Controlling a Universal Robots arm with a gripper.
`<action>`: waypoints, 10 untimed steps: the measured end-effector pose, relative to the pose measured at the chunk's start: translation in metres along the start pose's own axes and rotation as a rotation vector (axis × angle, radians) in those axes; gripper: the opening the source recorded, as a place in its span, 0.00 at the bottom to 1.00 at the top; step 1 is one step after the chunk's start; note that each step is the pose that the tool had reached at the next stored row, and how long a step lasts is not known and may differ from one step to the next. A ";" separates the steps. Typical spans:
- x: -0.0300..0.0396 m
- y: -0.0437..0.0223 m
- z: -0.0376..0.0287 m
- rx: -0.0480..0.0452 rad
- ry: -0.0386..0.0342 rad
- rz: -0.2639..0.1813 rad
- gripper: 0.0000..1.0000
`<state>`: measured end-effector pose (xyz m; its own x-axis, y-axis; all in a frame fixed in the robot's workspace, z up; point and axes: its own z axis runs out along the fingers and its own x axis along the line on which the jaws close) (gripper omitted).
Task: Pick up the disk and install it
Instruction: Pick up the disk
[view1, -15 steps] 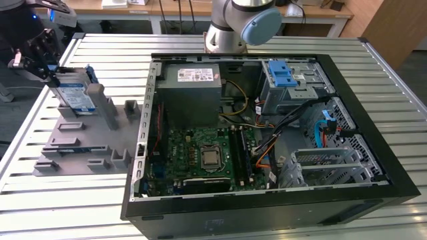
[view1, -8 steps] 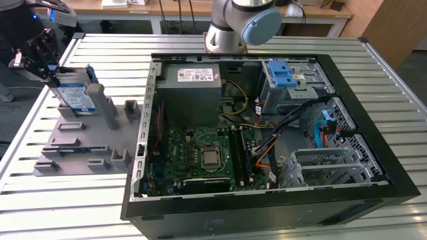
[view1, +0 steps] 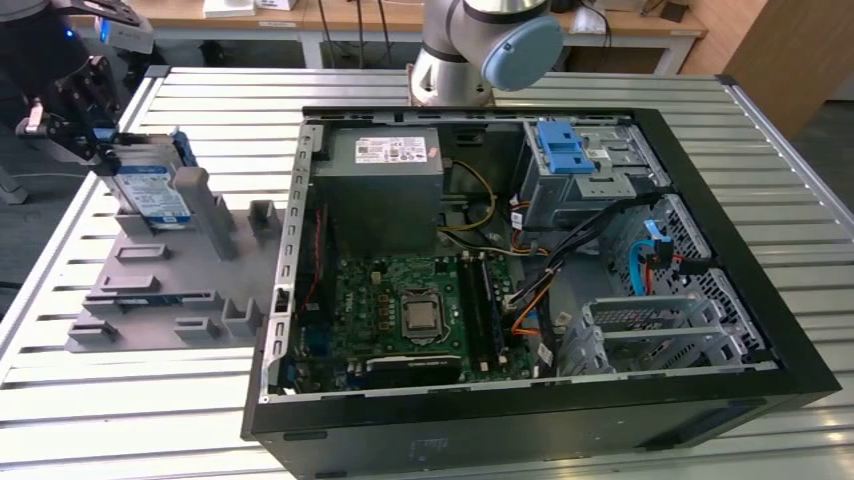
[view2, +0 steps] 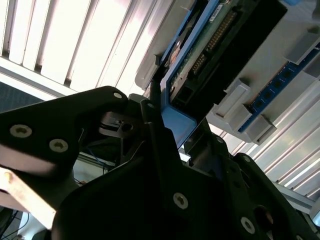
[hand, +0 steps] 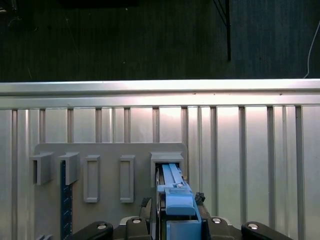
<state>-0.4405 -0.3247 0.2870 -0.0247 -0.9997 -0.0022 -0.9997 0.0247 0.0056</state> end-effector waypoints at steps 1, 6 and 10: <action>0.0000 0.0000 0.0000 0.0000 0.0000 0.000 0.44; 0.0000 0.0000 0.0000 -0.0001 0.0001 -0.001 0.36; 0.0000 0.0000 0.0000 0.0000 0.0000 -0.001 0.36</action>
<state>-0.4405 -0.3247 0.2871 -0.0239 -0.9997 -0.0022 -0.9997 0.0239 0.0056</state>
